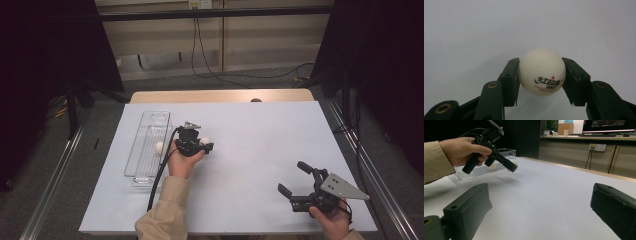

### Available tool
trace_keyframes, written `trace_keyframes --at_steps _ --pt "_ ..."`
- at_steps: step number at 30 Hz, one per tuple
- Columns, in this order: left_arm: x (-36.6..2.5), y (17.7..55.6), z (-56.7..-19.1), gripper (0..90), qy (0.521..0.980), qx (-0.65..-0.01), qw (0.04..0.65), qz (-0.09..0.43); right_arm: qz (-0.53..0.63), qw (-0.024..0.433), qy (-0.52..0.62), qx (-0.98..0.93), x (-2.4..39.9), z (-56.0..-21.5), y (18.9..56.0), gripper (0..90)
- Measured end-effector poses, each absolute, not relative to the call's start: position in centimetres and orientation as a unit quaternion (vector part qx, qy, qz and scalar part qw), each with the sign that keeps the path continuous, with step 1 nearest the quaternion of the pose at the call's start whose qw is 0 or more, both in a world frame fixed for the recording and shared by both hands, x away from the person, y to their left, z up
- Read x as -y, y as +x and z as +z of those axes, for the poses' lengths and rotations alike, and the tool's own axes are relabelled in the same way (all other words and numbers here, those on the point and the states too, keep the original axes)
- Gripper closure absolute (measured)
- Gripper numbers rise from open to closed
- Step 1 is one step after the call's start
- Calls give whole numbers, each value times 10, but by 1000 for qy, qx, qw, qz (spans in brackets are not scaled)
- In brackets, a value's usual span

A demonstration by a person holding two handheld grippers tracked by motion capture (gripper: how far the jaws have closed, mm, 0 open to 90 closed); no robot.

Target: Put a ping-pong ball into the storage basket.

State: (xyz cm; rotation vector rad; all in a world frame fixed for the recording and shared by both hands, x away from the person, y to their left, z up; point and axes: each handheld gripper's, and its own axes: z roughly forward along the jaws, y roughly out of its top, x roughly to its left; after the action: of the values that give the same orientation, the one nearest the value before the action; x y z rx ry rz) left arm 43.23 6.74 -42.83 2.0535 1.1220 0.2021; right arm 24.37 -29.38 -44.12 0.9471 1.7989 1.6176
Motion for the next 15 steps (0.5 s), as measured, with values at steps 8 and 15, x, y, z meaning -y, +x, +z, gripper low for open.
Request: trace_keyframes --at_steps 8,15 --pt "-68 429 -424 510 809 -437 386 76 600 268 351 -667 293 -441 243 19" --pt "-71 426 -420 510 810 -436 385 75 600 269 350 -667 293 -441 243 19"
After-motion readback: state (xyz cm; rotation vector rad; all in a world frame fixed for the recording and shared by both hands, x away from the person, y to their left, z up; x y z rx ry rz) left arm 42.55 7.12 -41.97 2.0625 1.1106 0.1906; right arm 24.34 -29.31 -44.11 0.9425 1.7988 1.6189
